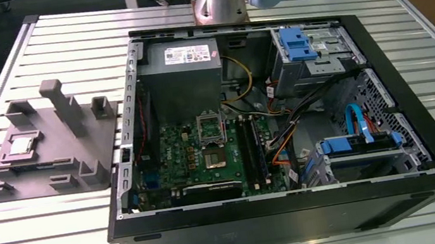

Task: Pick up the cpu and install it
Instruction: 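Pick up the cpu and move it towards the insertion slot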

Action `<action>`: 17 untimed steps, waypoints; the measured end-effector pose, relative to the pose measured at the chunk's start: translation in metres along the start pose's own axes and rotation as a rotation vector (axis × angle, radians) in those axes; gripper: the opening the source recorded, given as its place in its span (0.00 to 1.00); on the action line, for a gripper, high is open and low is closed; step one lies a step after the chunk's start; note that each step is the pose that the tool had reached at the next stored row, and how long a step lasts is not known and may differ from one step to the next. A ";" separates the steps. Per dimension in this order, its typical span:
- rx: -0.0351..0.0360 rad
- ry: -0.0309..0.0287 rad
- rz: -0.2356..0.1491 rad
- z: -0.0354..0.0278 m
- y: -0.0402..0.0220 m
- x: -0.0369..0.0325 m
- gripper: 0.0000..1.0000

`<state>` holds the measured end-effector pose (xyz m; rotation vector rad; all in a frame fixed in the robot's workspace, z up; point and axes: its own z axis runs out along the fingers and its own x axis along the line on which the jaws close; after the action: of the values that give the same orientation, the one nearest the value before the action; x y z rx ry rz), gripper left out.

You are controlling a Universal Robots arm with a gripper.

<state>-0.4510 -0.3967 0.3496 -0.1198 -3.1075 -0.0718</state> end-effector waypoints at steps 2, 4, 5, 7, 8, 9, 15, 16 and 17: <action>0.0000 0.0000 0.000 0.0000 0.0000 0.0000 0.30; 0.0000 0.0000 0.000 0.0000 0.0000 0.0000 0.36; 0.0000 0.0000 0.000 0.0000 0.0000 0.0000 0.36; 0.0000 0.0000 0.000 0.0000 0.0000 0.0001 0.48; 0.0000 -0.0001 0.000 0.0000 0.0000 0.0001 0.48; 0.0000 0.0000 0.000 0.0000 0.0000 0.0001 0.48; 0.0000 0.0000 0.000 0.0000 0.0000 0.0001 0.54; 0.0000 0.0000 0.000 0.0000 0.0000 0.0001 0.54; 0.0001 0.0000 0.000 0.0001 0.0000 0.0001 0.54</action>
<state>-0.4511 -0.3968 0.3496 -0.1194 -3.1075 -0.0717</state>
